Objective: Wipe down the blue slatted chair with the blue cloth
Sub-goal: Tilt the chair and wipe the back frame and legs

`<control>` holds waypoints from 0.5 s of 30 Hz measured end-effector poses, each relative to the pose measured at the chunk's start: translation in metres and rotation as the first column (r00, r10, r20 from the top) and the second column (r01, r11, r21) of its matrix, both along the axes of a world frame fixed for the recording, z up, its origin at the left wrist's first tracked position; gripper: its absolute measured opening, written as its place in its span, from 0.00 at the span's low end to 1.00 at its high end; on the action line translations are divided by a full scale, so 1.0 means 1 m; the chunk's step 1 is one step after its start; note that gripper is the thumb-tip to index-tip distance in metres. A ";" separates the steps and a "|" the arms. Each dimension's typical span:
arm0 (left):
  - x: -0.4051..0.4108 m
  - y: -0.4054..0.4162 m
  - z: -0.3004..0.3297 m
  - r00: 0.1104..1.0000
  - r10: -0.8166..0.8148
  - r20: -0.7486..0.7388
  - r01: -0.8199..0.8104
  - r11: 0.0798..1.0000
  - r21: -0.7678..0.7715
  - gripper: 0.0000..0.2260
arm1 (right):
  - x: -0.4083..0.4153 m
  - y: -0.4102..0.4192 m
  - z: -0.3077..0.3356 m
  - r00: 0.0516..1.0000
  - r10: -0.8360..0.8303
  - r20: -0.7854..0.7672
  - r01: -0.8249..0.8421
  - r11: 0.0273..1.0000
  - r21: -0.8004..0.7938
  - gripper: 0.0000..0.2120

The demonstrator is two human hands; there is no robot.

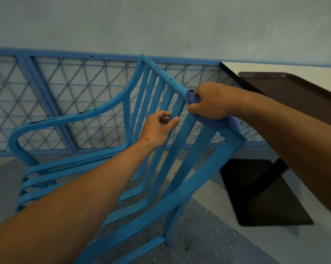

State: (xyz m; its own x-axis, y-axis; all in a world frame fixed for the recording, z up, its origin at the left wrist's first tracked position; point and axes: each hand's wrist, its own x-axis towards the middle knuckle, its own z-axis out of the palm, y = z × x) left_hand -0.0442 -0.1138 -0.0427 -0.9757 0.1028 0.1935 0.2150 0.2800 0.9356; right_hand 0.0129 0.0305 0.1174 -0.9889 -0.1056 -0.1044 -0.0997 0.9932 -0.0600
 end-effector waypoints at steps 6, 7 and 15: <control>-0.003 -0.003 0.004 0.997 -0.047 0.064 0.045 0.998 0.032 0.16 | -0.026 -0.023 0.003 0.994 -0.105 0.024 0.105 0.994 -0.016 0.10; -0.003 -0.003 0.004 0.997 -0.048 0.068 0.046 0.998 0.038 0.15 | -0.031 -0.026 0.003 0.994 -0.106 0.021 0.106 0.994 -0.011 0.09; 0.000 -0.005 0.007 0.996 -0.066 0.056 0.065 0.998 0.020 0.09 | -0.043 -0.031 0.000 0.998 -0.061 -0.027 0.062 0.998 0.027 0.09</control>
State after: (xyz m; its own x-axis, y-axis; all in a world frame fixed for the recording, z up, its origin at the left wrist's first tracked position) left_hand -0.0441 -0.1187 -0.0352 -0.9763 0.1643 0.1407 0.1793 0.2501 0.9515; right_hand -0.0305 -0.0001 0.1176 -0.9958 -0.0422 -0.0808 -0.0398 0.9987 -0.0309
